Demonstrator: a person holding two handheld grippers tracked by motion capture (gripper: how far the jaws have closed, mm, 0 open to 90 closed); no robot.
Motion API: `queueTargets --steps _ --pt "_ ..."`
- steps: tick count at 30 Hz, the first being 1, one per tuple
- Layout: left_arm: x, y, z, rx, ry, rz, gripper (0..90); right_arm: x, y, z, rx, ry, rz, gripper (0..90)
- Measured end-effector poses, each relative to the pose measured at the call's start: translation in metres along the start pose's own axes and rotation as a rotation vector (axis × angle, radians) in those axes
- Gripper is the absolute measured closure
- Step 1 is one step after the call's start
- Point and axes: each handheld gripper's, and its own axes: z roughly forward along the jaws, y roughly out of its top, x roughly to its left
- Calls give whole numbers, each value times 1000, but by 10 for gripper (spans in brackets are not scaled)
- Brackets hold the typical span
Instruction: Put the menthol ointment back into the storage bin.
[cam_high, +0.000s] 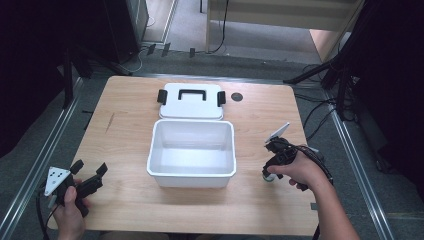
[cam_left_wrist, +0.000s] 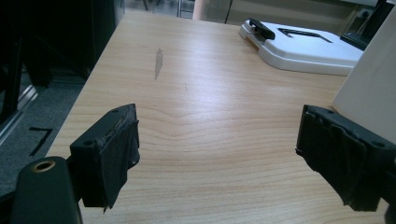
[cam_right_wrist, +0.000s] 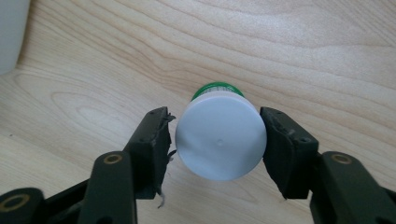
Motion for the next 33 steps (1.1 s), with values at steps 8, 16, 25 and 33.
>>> queueTargets --steps 8,16,25,33 --pt "0 0 0 0 -1 -1 138 1 1 4 28 -17 -1 508" --pt "0 0 0 0 0 1 139 0 0 3 21 -8 -26 511" --pt "0 0 0 0 0 1 138 2 -1 -8 10 2 -26 512" --pt "0 0 0 0 1 1 139 4 1 -23 11 17 -45 513"
